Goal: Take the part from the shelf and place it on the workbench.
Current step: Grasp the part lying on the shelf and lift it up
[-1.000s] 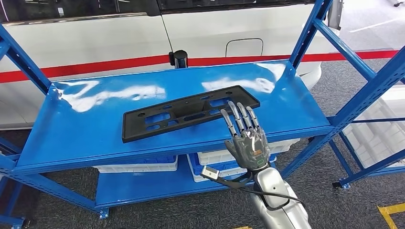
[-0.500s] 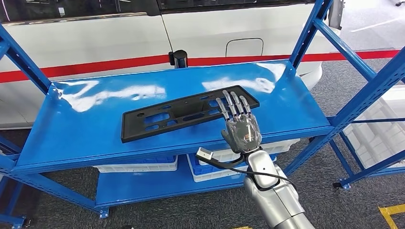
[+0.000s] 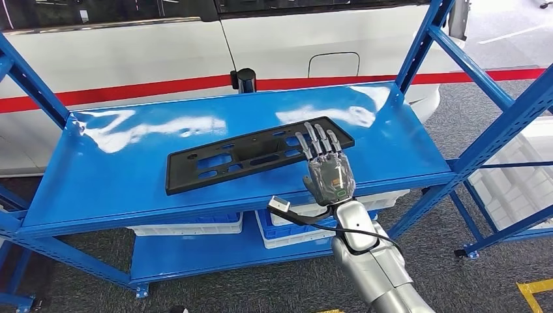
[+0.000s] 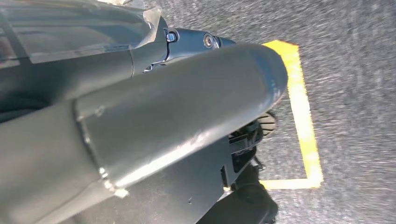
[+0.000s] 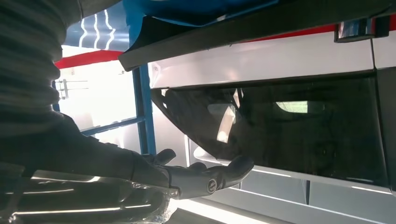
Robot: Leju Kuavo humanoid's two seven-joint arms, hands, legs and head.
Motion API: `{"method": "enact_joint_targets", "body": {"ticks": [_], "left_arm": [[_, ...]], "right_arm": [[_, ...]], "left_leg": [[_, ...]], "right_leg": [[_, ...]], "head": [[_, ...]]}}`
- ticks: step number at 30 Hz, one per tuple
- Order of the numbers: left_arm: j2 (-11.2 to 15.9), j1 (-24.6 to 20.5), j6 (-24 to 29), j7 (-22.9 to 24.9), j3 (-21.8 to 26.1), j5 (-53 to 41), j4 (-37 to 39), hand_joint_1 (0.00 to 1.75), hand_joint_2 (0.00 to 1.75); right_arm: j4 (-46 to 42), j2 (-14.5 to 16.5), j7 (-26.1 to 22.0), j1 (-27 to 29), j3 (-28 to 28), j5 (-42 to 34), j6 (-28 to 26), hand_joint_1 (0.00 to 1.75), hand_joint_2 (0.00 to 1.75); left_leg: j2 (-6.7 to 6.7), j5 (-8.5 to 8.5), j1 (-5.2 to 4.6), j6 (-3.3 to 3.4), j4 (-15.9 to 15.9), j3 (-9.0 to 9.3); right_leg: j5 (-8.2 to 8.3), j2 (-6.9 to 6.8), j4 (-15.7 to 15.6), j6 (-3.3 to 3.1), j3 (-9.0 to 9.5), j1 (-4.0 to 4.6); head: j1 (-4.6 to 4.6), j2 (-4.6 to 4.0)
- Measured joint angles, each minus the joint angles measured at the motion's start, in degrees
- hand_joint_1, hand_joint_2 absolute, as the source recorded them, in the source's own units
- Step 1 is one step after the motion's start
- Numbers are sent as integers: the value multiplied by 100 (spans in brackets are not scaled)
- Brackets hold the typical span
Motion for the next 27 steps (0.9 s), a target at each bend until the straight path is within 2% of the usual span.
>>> {"method": "enact_joint_targets", "body": {"ticks": [9,22,27], "left_arm": [[-35,-152,0,138,-19,-8,0,0,0],[-39,-157,0,138,-20,-8,0,0,0],[-42,-162,-1,143,-20,-16,0,0,0]], "right_arm": [[513,125,4,-261,-2,0,-22,0,175],[724,165,5,-308,-2,0,-25,0,175],[862,203,158,-432,96,1,28,0,175]], "left_leg": [[1,2,1,-2,0,0],[1,2,1,-2,0,-6],[2,3,1,-3,0,-7]], "right_leg": [[0,0,1,0,-1,1],[0,0,1,0,-6,0],[0,1,2,0,-7,1]], "head": [[0,0],[1,0],[1,0]]}}
